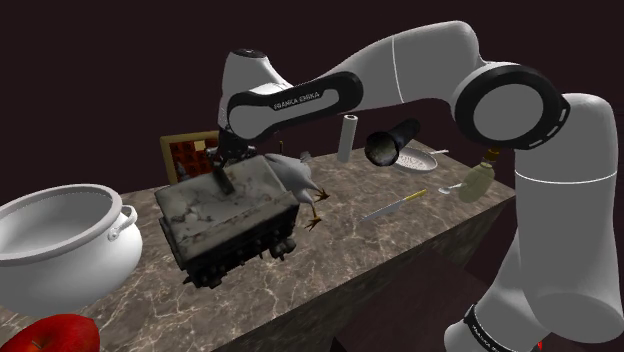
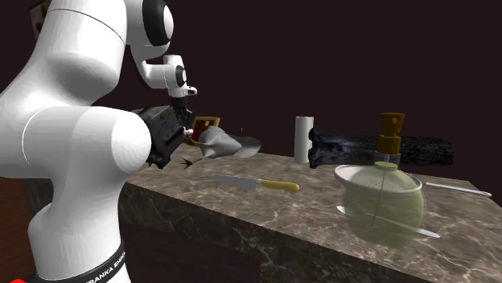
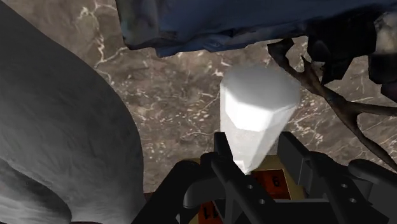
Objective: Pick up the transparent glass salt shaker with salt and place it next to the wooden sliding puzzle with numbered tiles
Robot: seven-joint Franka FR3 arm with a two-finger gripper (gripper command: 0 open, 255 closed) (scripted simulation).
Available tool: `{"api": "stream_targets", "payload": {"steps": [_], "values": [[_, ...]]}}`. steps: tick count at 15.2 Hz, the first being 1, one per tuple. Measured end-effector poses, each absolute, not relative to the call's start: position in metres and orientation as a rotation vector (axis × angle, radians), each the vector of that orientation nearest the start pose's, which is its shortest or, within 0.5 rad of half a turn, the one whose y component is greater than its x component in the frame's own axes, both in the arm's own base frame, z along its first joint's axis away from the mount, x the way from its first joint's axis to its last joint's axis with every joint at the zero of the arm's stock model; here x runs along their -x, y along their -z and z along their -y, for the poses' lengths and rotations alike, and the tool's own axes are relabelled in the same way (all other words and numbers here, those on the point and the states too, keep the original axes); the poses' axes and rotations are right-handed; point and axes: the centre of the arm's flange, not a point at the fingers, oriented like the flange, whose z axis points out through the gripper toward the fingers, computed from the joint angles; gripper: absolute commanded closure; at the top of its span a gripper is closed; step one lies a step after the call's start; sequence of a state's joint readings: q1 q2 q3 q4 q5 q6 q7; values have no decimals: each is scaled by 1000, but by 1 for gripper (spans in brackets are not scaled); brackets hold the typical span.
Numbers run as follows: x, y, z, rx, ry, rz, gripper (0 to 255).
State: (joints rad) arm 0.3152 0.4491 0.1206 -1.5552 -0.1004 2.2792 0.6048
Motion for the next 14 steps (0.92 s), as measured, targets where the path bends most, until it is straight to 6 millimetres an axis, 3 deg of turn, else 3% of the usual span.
{"api": "stream_targets", "payload": {"steps": [14], "values": [[-646, -348, -287, 3005, 381, -198, 255]]}}
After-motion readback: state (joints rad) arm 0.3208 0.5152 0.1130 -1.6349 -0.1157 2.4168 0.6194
